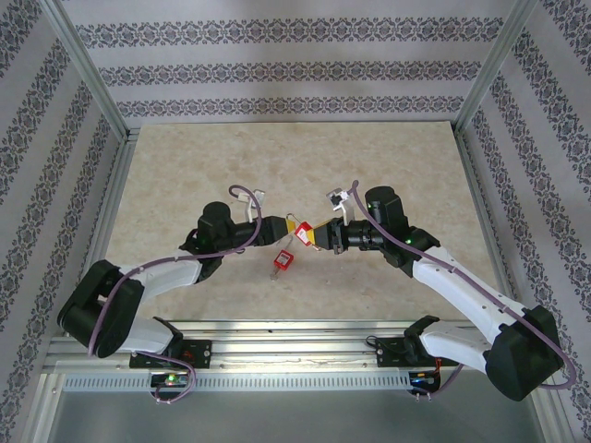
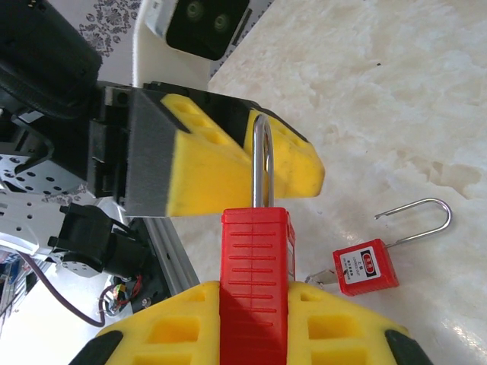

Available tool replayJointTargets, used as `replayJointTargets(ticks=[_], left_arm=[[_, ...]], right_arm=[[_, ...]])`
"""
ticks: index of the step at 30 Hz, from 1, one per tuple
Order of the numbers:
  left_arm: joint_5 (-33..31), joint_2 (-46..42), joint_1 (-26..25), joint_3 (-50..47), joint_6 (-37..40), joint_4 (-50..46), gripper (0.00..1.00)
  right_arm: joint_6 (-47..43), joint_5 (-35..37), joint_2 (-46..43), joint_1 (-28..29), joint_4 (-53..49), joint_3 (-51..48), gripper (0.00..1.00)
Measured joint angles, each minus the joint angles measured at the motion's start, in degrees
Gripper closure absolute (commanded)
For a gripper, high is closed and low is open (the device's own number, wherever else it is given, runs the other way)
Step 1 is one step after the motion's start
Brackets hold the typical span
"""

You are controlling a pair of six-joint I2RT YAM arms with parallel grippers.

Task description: Unlock with the key

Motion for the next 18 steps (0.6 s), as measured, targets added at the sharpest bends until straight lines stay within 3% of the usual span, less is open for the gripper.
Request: replayJointTargets(ticks=[3,6,7,12,18], left_arm=[[0.5,1.3,0.0,0.8,-0.3,1.0,0.61],[1.1,2.3,0.0,2.3,-0.4,1.7,0.89],[1.5,2.6,0.0,2.8,-0.4,2.0,0.93],[2.3,2.7,0.7,4.1,-0.2,2.1,1.0],[3.8,3.2,2.7,4.1,-0.2,2.2,1.0]], right_arm=[[0.2,0.1,0.0,0.0,-0.1,0.0,1.0],[0.7,0.2,0.0,0.2,0.0,0.0,1.0],[0.9,0.4,0.0,0.3,0.0,-0.1,1.0],[1.1,1.1,-0.1,0.2,1.4,-0.6,1.0],[1.5,1.2,-0.9,0.4,2.1,-2.3,1.0]])
